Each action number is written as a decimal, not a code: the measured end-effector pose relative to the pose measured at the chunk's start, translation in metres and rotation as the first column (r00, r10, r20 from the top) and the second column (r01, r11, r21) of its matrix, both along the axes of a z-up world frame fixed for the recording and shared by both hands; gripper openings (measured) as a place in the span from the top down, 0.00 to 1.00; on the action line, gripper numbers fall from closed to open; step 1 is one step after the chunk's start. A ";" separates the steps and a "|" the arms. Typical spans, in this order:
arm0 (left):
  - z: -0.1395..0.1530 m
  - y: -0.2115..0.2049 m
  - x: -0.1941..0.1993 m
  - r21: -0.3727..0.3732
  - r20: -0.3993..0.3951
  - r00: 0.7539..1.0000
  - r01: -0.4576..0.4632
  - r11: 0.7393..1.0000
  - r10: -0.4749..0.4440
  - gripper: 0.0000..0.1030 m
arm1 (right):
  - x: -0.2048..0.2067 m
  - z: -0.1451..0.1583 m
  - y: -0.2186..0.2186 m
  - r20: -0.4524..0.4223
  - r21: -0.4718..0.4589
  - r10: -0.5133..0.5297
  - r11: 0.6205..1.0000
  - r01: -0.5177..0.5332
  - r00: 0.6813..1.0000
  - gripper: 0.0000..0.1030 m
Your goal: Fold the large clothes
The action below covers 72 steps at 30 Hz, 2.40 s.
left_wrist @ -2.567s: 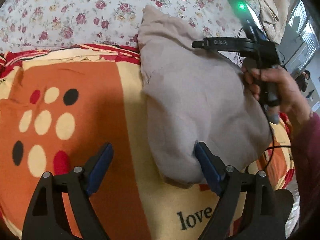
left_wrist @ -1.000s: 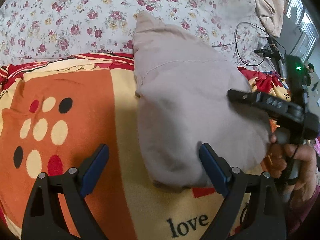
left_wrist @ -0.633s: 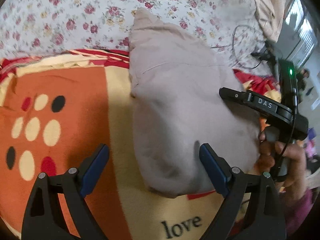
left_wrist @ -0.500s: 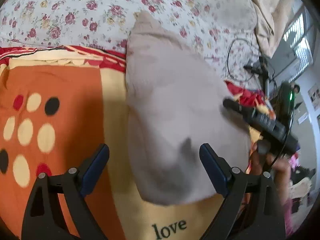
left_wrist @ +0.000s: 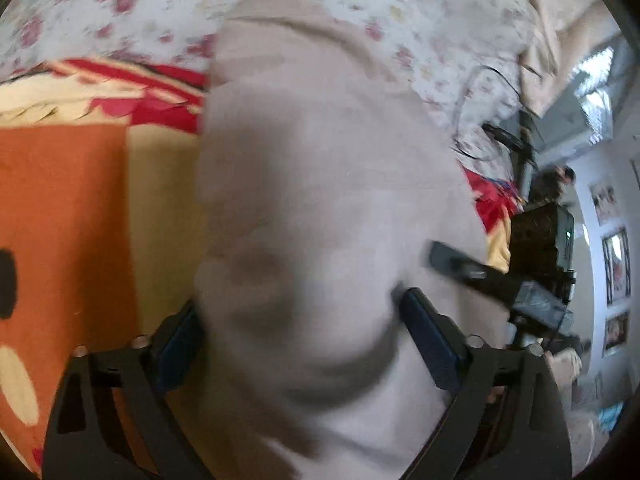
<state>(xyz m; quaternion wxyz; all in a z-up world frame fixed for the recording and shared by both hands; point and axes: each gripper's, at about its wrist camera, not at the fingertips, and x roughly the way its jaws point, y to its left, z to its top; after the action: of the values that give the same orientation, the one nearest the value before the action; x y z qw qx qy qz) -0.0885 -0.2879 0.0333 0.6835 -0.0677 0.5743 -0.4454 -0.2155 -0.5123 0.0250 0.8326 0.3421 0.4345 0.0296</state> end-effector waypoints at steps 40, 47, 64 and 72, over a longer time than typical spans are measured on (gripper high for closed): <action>0.025 0.104 -0.095 0.223 0.503 0.853 -0.283 0.933 0.138 0.08 | -0.005 0.039 0.129 -0.055 -0.484 0.014 0.874 -0.039 0.998 0.45; 0.029 0.108 -0.102 0.228 0.515 0.843 -0.308 0.924 0.154 0.08 | -0.070 0.083 0.160 -0.017 -0.526 0.070 0.848 -0.068 0.997 0.41; 0.063 0.137 -0.144 0.155 0.594 0.764 -0.415 0.897 0.251 0.08 | -0.116 0.093 0.180 0.005 -0.587 -0.001 0.810 0.004 1.000 0.33; 0.082 0.149 -0.155 0.128 0.615 0.737 -0.443 0.887 0.280 0.08 | -0.113 0.108 0.191 0.074 -0.586 -0.031 0.807 0.069 0.997 0.21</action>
<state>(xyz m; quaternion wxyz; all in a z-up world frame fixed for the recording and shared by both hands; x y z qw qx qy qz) -0.2436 -0.1385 0.1148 0.9019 0.0524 0.3678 -0.2205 -0.3287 -0.3212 0.1330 0.9110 0.0780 0.3876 -0.1177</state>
